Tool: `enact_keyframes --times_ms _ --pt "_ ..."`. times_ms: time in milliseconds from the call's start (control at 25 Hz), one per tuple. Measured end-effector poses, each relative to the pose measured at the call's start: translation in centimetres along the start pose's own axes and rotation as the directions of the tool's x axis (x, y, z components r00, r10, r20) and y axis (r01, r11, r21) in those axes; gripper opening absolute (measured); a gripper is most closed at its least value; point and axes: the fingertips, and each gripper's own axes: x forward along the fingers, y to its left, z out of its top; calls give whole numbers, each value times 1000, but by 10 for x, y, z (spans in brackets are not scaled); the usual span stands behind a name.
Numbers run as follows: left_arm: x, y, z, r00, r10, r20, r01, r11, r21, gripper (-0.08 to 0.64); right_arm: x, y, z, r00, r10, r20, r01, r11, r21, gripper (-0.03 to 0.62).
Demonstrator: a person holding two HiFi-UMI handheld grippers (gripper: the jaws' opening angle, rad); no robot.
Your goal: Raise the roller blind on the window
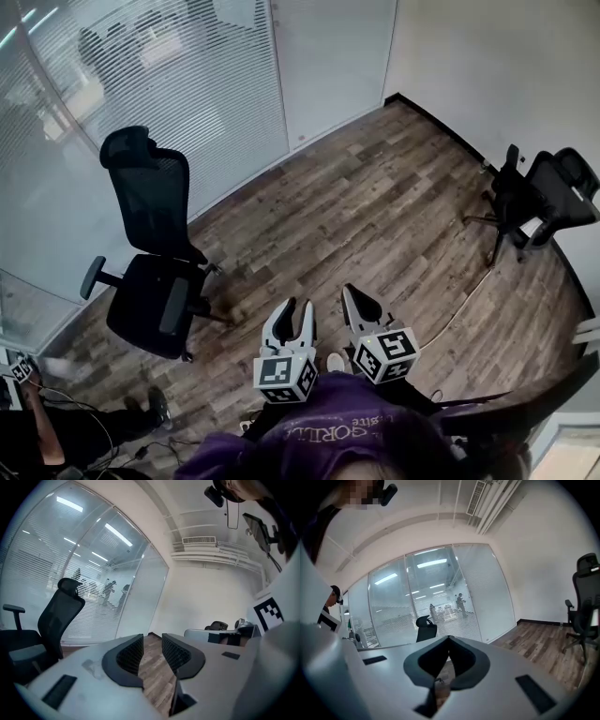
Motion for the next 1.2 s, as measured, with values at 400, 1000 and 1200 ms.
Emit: enact_keyframes --times_ms 400,1000,1200 --pt "8 1 -4 1000 16 -12 -16 1000 1 124 4 -9 -2 1000 -8 3 8 1000 7 -3" --pt "77 48 -9 994 94 -48 -95 995 -11 124 87 -49 -6 998 25 -49 -24 1000 17 -2" --pt "149 98 36 995 96 -7 -95 995 11 124 178 -51 31 995 100 -9 -100 995 1 -3"
